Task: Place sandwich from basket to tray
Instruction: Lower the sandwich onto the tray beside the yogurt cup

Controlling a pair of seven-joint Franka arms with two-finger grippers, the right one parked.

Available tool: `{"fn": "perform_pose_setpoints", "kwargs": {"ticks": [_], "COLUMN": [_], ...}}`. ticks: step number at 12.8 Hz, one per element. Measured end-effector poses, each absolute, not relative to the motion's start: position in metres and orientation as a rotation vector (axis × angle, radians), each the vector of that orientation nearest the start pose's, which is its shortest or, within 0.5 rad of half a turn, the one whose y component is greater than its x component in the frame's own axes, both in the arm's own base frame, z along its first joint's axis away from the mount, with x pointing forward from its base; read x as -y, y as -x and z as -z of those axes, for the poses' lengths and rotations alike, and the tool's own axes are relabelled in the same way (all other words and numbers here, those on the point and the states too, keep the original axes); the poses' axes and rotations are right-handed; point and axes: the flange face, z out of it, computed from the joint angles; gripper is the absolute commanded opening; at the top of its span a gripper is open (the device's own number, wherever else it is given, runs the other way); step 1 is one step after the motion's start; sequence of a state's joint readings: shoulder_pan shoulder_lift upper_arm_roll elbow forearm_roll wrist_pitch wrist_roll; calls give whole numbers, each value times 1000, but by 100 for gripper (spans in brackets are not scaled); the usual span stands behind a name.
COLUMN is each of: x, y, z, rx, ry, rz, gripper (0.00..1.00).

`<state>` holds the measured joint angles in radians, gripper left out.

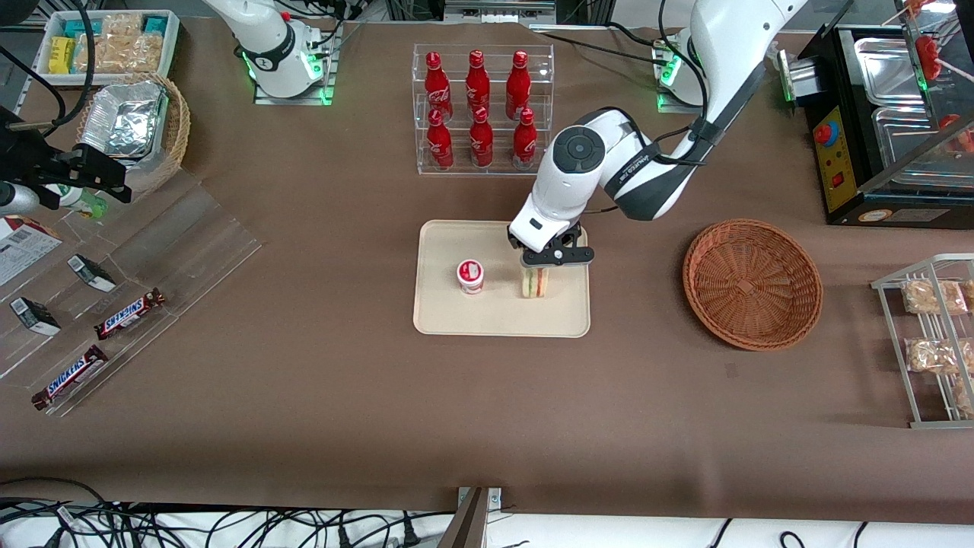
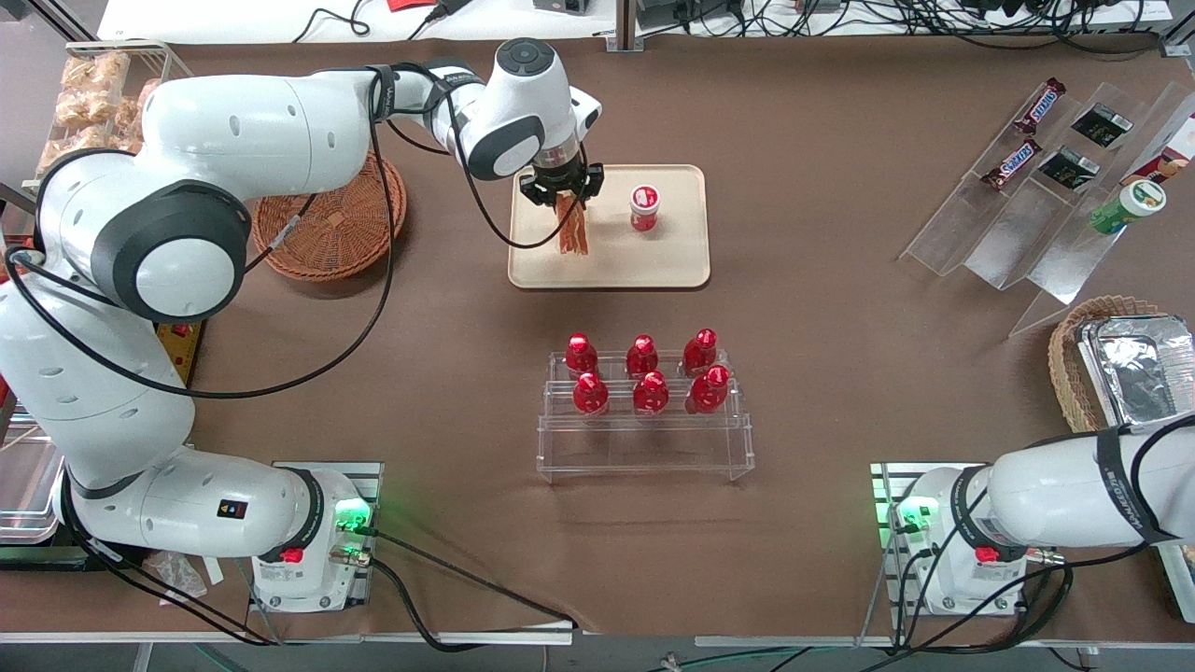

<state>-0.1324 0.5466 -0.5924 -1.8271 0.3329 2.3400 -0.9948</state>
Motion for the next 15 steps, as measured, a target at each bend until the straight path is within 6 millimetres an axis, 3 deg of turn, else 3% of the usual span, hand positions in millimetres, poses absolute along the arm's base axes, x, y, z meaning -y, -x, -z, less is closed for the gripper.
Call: {"fn": "perform_pose_setpoints", "kwargs": {"ticks": [4, 8, 15], "x": [402, 400, 400], "y": [-514, -506, -504], "z": [-282, -267, -256], "rx": [246, 250, 268], "ry": [3247, 3219, 3223], "rz": [88, 181, 177], "gripper": [47, 47, 47]}}
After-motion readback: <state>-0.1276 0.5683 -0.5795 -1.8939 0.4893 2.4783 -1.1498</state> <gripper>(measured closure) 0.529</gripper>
